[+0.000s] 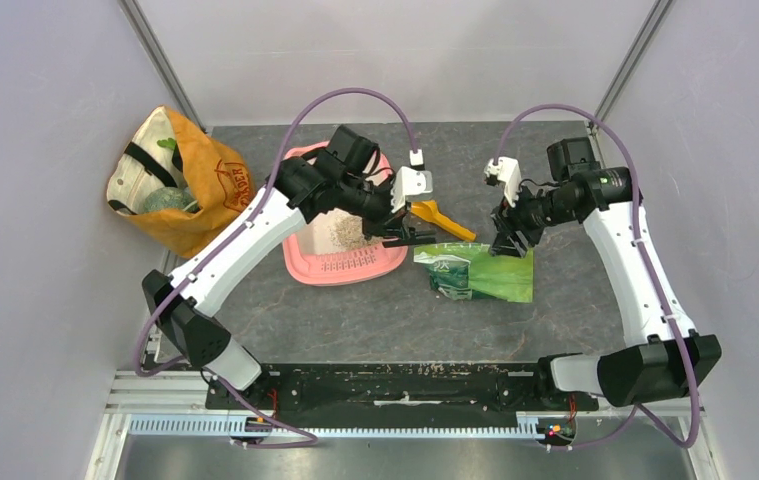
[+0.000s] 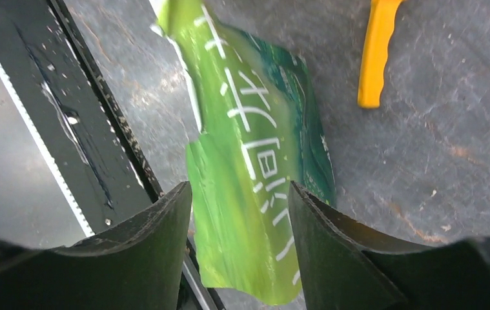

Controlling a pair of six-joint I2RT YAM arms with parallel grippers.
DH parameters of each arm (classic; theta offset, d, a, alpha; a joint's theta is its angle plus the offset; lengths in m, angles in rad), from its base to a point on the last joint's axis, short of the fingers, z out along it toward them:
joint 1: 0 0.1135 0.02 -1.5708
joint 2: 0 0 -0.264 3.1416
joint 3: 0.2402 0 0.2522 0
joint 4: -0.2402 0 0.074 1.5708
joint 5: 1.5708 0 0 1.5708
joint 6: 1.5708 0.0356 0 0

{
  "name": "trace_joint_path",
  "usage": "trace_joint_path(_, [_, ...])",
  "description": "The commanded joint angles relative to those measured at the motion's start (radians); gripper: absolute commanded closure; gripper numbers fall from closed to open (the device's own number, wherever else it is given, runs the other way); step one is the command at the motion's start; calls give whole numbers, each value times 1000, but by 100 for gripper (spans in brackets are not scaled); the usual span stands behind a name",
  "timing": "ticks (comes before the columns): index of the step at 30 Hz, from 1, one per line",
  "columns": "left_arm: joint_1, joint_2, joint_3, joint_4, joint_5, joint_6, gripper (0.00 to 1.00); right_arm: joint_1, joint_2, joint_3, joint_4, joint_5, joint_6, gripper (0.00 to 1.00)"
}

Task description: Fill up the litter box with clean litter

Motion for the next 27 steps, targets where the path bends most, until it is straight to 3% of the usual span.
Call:
trace_joint_path(1, [1, 41, 45, -45, -49, 147, 98, -41, 28, -45, -29, 39, -126, 38])
trace_joint_path(7, [1, 92, 57, -17, -36, 147, 98, -78, 41, -97, -30, 38, -202, 48])
trace_joint_path(12, [0, 100, 37, 87, 59, 90, 98, -95, 50, -126, -31, 30, -233, 73])
trace_joint_path(20, [-20, 130, 24, 299, 187, -68, 98, -109, 27, -131, -33, -30, -284, 98])
trace_joint_path(27, [-63, 179, 24, 383, 193, -133, 98, -110, 28, -129, -39, -49, -294, 100])
